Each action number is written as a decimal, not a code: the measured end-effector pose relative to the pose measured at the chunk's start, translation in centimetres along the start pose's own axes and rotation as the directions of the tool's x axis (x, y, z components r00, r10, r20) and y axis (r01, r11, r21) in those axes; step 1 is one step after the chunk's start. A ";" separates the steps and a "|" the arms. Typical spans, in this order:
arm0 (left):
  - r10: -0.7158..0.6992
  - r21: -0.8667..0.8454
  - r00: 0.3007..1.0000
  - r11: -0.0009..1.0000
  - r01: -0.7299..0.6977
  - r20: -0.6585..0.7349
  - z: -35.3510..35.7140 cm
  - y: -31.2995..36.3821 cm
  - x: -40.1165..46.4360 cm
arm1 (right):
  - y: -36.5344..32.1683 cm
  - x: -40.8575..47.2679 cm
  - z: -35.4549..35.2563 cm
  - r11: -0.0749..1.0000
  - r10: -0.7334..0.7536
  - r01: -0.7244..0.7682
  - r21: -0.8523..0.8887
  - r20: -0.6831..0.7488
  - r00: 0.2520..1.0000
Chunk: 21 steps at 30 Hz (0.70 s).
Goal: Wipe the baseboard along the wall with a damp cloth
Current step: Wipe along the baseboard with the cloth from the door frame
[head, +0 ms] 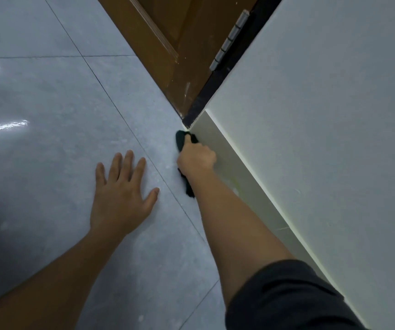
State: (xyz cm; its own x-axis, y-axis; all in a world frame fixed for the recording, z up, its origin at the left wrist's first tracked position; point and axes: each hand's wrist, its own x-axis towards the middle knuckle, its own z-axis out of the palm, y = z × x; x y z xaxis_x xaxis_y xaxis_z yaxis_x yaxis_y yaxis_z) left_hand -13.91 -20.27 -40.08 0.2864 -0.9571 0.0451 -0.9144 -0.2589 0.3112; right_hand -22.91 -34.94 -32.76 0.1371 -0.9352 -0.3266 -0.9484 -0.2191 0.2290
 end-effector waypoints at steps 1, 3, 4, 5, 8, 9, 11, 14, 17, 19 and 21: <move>0.004 0.008 1.000 1.000 -0.004 0.003 0.0 0.0 0.0 | -0.1 -0.2 0.0 1.000 -0.003 0.003 0.008 -0.002 1.000; 0.008 0.003 1.000 1.000 -0.008 0.001 0.0 0.0 -0.2 | 0.7 -1.3 0.6 1.000 -0.004 0.005 0.031 -0.015 1.000; 0.006 -0.006 1.000 1.000 -0.007 -0.003 0.0 0.0 -0.2 | 1.5 -2.1 1.2 0.999 0.001 0.000 0.041 -0.021 1.000; 0.006 -0.012 1.000 1.000 -0.006 -0.003 0.0 0.0 -0.2 | 2.5 -3.1 1.9 0.998 0.017 -0.016 0.054 -0.022 1.000; 0.008 -0.021 1.000 1.000 -0.008 -0.004 -0.1 0.0 -0.1 | 5.8 -6.4 4.1 0.991 0.087 -0.089 0.096 0.034 0.996; 0.010 -0.028 1.000 1.000 -0.010 -0.004 -0.2 0.0 -0.1 | 6.5 -7.2 4.5 0.990 0.100 -0.105 0.098 0.057 0.993; 0.009 -0.035 1.000 0.999 -0.009 -0.008 -0.2 0.0 -0.1 | 6.7 -7.4 4.4 0.993 0.097 -0.102 0.065 0.075 0.992; 0.010 -0.030 1.000 1.000 -0.011 -0.010 -0.2 0.0 -0.1 | 5.0 -5.4 2.9 0.999 0.043 -0.043 -0.020 0.020 0.999; 0.006 -0.019 1.000 1.000 -0.006 -0.006 -0.1 0.1 -0.3 | 2.5 -2.3 1.6 1.000 0.017 -0.017 -0.014 -0.004 1.000; 0.000 -0.014 1.000 1.000 0.000 -0.002 -0.1 0.2 -0.2 | 0.8 -0.5 0.6 1.000 0.002 -0.002 -0.001 -0.015 1.000; 0.007 0.002 1.000 1.000 -0.007 0.008 -0.1 0.1 -0.1 | -0.1 0.5 0.0 1.000 -0.001 0.002 0.028 -0.014 1.000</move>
State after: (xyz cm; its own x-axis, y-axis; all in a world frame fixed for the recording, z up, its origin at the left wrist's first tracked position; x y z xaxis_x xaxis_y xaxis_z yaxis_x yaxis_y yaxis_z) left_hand -14.01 -20.23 -39.91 0.2780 -0.9598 0.0395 -0.9167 -0.2528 0.3094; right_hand -22.71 -35.35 -32.97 0.1422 -0.9386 -0.3145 -0.9558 -0.2128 0.2031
